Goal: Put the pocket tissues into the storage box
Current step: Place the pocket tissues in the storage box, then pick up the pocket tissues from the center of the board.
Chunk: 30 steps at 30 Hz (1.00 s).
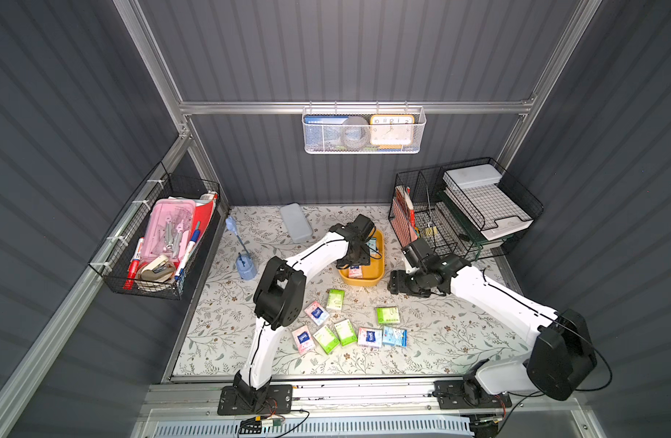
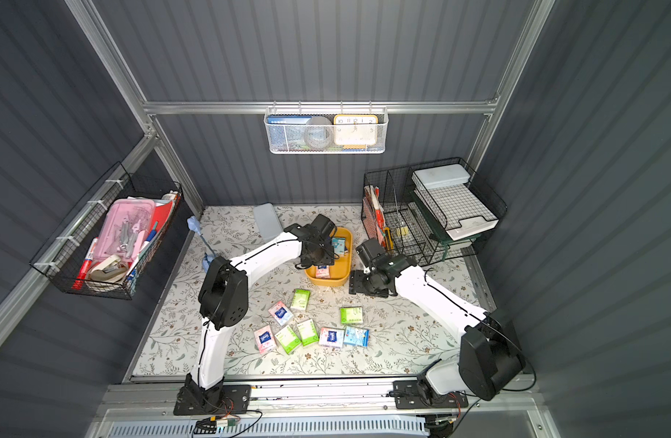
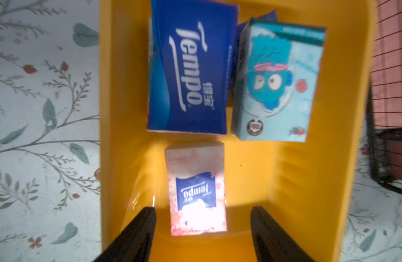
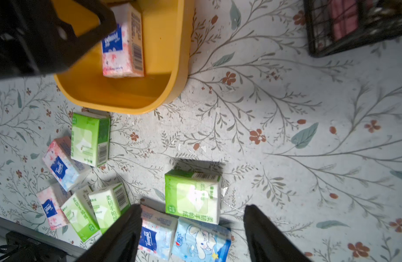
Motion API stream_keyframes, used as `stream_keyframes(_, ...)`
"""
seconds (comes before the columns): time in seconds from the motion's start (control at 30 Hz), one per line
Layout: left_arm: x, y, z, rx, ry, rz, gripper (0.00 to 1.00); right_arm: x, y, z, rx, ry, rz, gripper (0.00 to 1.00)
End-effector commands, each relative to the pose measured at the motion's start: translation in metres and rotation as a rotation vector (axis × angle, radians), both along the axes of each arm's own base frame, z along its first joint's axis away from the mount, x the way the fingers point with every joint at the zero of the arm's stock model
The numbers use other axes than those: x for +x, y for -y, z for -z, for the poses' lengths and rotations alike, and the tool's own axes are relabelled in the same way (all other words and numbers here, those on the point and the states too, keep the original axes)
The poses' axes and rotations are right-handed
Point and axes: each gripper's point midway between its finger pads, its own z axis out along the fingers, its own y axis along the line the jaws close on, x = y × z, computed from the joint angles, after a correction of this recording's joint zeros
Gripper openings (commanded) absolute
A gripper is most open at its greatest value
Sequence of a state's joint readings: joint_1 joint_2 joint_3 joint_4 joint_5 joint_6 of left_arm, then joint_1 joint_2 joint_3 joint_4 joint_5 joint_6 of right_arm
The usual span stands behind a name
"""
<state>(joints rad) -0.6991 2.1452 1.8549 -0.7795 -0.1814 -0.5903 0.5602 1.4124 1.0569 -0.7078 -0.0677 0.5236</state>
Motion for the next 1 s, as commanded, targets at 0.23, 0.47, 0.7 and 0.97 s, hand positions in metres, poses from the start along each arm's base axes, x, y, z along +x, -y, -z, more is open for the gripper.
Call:
stream_keyframes(0.23, 0.012, -0.058, -0.071, -0.056, 0.092, -0.078, 0.72, -0.023, -0.012, 0.027, -0.142, -0.065, -0.068, 0.87)
stream_keyframes(0.47, 0.007, -0.106, -0.071, -0.065, 0.092, -0.154, 0.72, -0.031, -0.011, 0.048, -0.265, -0.127, -0.078, 0.92)
stream_keyframes(0.7, -0.005, -0.114, -0.059, -0.044, 0.067, -0.157, 0.72, -0.031, -0.015, 0.059, -0.298, -0.149, -0.084, 0.93)
stream_keyframes(0.97, -0.012, -0.119, -0.056, -0.033, 0.056, -0.163, 0.72, -0.028, -0.03, 0.076, -0.256, -0.177, -0.111, 0.94)
